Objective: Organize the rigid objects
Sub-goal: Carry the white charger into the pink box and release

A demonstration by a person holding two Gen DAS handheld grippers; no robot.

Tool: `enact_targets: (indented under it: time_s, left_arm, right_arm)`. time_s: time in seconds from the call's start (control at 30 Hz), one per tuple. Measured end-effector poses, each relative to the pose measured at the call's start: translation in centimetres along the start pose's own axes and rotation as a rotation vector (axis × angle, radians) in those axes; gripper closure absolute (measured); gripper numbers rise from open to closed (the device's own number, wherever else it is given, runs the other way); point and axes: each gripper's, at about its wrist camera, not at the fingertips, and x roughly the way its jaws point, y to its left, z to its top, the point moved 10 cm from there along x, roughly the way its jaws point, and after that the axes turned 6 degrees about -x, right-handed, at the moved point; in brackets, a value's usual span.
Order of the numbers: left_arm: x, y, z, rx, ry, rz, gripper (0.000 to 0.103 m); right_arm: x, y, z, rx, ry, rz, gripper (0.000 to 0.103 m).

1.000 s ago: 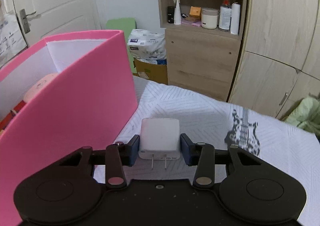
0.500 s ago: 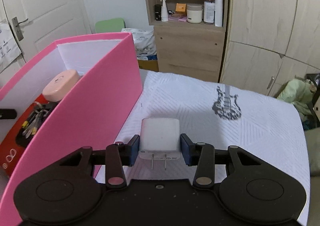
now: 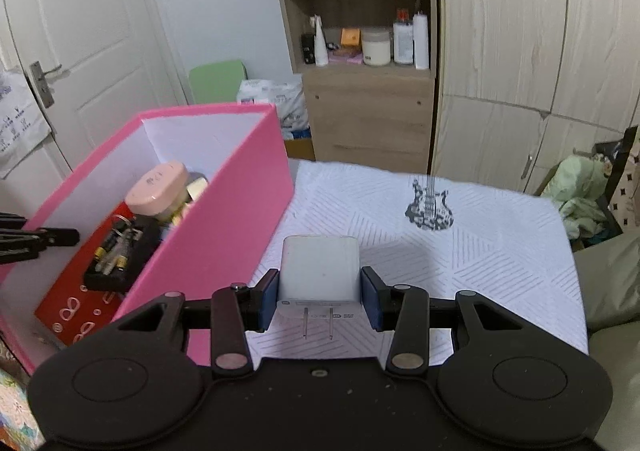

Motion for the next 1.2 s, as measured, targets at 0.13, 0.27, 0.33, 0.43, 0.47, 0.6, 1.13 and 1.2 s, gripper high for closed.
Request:
enact_targets:
  time_s: [0.13,0.27,0.33,0.43,0.47,0.6,1.13,1.2]
  left_arm:
    - [0.0,0.2,0.0,-0.024,0.000,-0.002,0.093]
    - [0.1,0.2,0.0,-0.038,-0.005,-0.009,0.093]
    - [0.2,0.2,0.0,-0.043,-0.006,-0.014,0.093]
    - [0.2,0.2,0.0,-0.039,-0.008,-0.015,0.093]
    - [0.2,0.2,-0.1,-0.041,-0.009,-0.017,0.093]
    - [0.0,0.3,-0.1,-0.044,-0.012,-0.022,0.093]
    - [0.0,0.4,-0.1,-0.050,-0.014,-0.027,0.093]
    - [0.0,0.3,-0.1,-0.049,-0.014,-0.027,0.093]
  right_arm:
    - [-1.7,0.3,1.0,0.024,-0.039,0.049,0.055]
    - [-2.7,0.8,1.8,0.050,-0.052,0.105,0.055]
    - [-2.9,1.5,2.2,0.053,-0.060,0.140,0.055]
    - [-3.4,3.3,3.1,0.028,-0.079,0.192,0.055]
    - [-3.4,3.9,3.3,0.013,-0.083,0.205,0.055]
    - [-3.1,7.0,4.4,-0.063,-0.087,0.269,0.055]
    - [6.0,12.3,6.6,-0.467,0.097,0.138,0.055]
    - [6.7,12.8,6.0,-0.495,0.128,0.147,0.055]
